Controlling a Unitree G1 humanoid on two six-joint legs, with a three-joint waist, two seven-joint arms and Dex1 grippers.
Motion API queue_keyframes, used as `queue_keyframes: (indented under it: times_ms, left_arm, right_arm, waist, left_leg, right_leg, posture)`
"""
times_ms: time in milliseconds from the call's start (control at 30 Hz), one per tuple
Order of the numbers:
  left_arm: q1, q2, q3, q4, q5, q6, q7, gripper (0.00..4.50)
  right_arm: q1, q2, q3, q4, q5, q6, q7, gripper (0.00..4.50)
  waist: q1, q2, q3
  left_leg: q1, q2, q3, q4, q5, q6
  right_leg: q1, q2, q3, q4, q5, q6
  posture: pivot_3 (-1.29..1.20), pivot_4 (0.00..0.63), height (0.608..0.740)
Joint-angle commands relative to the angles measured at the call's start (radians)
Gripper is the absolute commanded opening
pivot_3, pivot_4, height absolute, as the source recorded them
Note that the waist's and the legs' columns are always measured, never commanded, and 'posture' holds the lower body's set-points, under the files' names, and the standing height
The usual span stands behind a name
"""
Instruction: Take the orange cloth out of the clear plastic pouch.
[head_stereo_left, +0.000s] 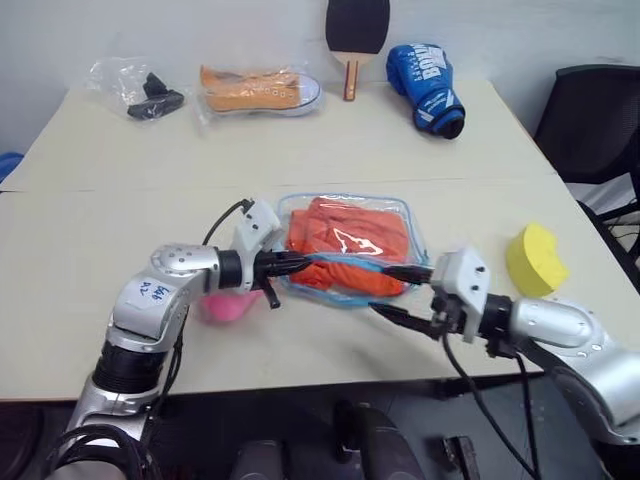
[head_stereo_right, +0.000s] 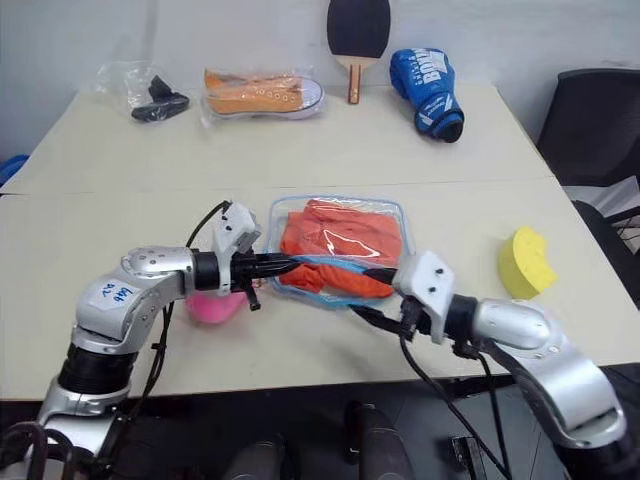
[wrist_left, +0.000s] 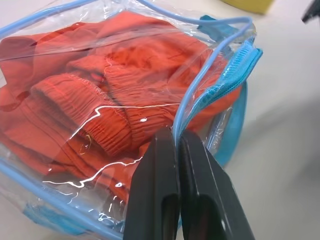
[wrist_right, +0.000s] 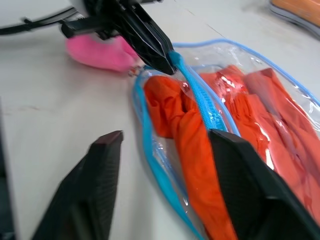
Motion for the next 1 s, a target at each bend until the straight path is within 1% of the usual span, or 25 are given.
queue_keyframes:
  times_ms: [33, 133, 267, 367, 500, 600, 733, 933, 1000]
  left_arm:
    - [-0.021, -0.048, 0.025, -0.042, -0.012, 0.036, 0.087, 0.0]
    - [-0.035, -0.071, 0.013, -0.052, -0.021, 0.051, 0.109, 0.0]
    - [-0.046, -0.066, -0.016, -0.055, -0.015, 0.035, 0.111, 0.0]
    - [-0.062, -0.074, -0.02, -0.047, -0.018, 0.036, 0.122, 0.0]
    - [-0.071, -0.082, -0.03, -0.053, -0.022, 0.035, 0.126, 0.0]
    - [-0.071, -0.08, -0.042, -0.059, -0.02, 0.03, 0.125, 0.0]
    - [-0.07, -0.085, -0.047, -0.065, -0.026, 0.034, 0.13, 0.0]
    - [-0.076, -0.092, -0.044, -0.07, -0.035, 0.044, 0.14, 0.0]
    - [-0.077, -0.092, -0.044, -0.069, -0.036, 0.043, 0.141, 0.0]
  right_arm:
    - [-0.049, 0.038, 0.054, 0.049, -0.101, -0.015, -0.066, 1.9]
    - [-0.081, 0.059, 0.106, 0.094, -0.186, -0.043, -0.086, 1.9]
    - [-0.104, 0.08, 0.17, 0.156, -0.296, -0.086, -0.113, 1.9]
    - [-0.111, 0.103, 0.196, 0.193, -0.362, -0.107, -0.14, 2.51]
    - [-0.135, 0.143, 0.228, 0.247, -0.447, -0.139, -0.176, 3.86]
    - [-0.149, 0.176, 0.236, 0.282, -0.477, -0.153, -0.18, 3.86]
    - [-0.171, 0.225, 0.216, 0.332, -0.493, -0.163, -0.198, 3.86]
    - [-0.176, 0.212, 0.247, 0.409, -0.589, -0.226, -0.205, 3.86]
    - [-0.184, 0.229, 0.243, 0.435, -0.605, -0.22, -0.217, 3.86]
  waist:
    - [0.0, 0.0, 0.0]
    - [0.0, 0.0, 0.0]
    - [0.0, 0.0, 0.0]
    - [0.0, 0.0, 0.0]
    - [-0.001, 0.0, 0.0]
    - [-0.001, 0.0, 0.0]
    - [-0.002, 0.0, 0.0]
    - [-0.002, 0.0, 0.0]
    - [-0.002, 0.0, 0.0]
  left_leg:
    - [0.0, 0.0, 0.0, 0.0, 0.0, 0.0]
    - [0.0, 0.0, 0.0, 0.0, 0.0, 0.0]
    - [0.0, 0.0, 0.0, 0.0, 0.001, 0.0]
    - [0.0, 0.0, 0.0, 0.0, 0.001, 0.0]
    - [0.0, 0.001, 0.0, 0.0, 0.001, 0.0]
    - [0.0, 0.001, 0.0, 0.0, 0.001, -0.001]
    - [0.0, 0.001, 0.0, 0.0, 0.001, -0.001]
    - [0.0, 0.002, 0.0, 0.0, 0.001, -0.001]
    - [0.0, 0.002, 0.0, 0.0, 0.001, -0.001]
  right_leg:
    - [0.0, 0.0, 0.0, 0.0, 0.0, 0.0]
    - [0.0, 0.0, 0.0, 0.0, 0.0, 0.0]
    - [0.0, 0.0, 0.0, 0.0, 0.0, 0.0]
    - [0.0, 0.0, 0.0, 0.0, 0.0, 0.0]
    - [0.0, -0.001, 0.0, 0.0, 0.0, 0.0]
    - [0.0, -0.001, 0.0, 0.0, 0.0, 0.0]
    - [0.0, -0.001, 0.0, 0.0, 0.0, 0.0]
    - [0.0, -0.001, 0.0, 0.0, 0.0, 0.0]
    - [0.0, -0.001, 0.0, 0.0, 0.0, 0.0]
  posture:
    - [0.0, 0.15, 0.74]
    - [0.0, 0.15, 0.74]
    - [0.0, 0.15, 0.74]
    - [0.0, 0.15, 0.74]
    - [0.0, 0.15, 0.74]
    - [0.0, 0.15, 0.74]
    - [0.0, 0.15, 0.74]
    - [0.0, 0.15, 0.74]
    - [0.0, 0.15, 0.74]
